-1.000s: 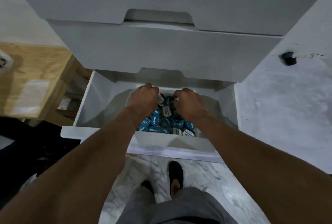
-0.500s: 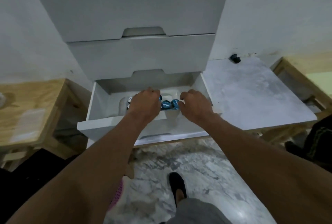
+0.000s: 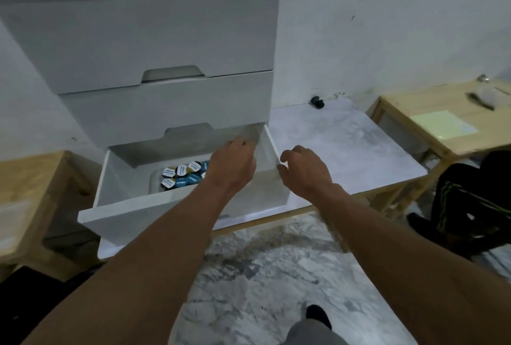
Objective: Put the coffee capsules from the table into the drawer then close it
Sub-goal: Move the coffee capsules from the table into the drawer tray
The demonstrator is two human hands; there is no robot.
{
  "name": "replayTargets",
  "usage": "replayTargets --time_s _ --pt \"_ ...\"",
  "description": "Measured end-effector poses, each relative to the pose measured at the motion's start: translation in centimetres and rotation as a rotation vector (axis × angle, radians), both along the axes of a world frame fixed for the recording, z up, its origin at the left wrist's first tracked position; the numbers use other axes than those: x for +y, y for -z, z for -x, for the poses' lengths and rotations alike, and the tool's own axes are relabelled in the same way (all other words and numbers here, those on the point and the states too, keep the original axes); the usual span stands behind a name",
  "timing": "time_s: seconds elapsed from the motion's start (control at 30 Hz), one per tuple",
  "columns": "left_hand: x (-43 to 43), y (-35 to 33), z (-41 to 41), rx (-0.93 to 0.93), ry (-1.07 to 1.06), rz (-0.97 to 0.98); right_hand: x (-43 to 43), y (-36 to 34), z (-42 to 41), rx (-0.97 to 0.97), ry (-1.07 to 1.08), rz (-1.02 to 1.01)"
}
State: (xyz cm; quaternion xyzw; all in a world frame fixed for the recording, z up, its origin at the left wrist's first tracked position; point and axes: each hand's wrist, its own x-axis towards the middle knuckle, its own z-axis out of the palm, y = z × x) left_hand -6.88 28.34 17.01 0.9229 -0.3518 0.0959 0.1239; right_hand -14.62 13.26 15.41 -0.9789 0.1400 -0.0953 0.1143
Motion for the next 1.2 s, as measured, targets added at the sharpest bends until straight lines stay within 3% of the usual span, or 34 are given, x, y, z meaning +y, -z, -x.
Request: replayTargets --time_s 0.67,1.2 --pt "-31.6 0.5 1.2 0.054 -0.025 -0.009 -32.5 0.3 2.5 0.087 0.029 0.014" --pt "-42.5 4.7 -12.6 0.157 -0.101 -0.120 -43.4 4.0 -9.0 0.189 -0.007 -0.017"
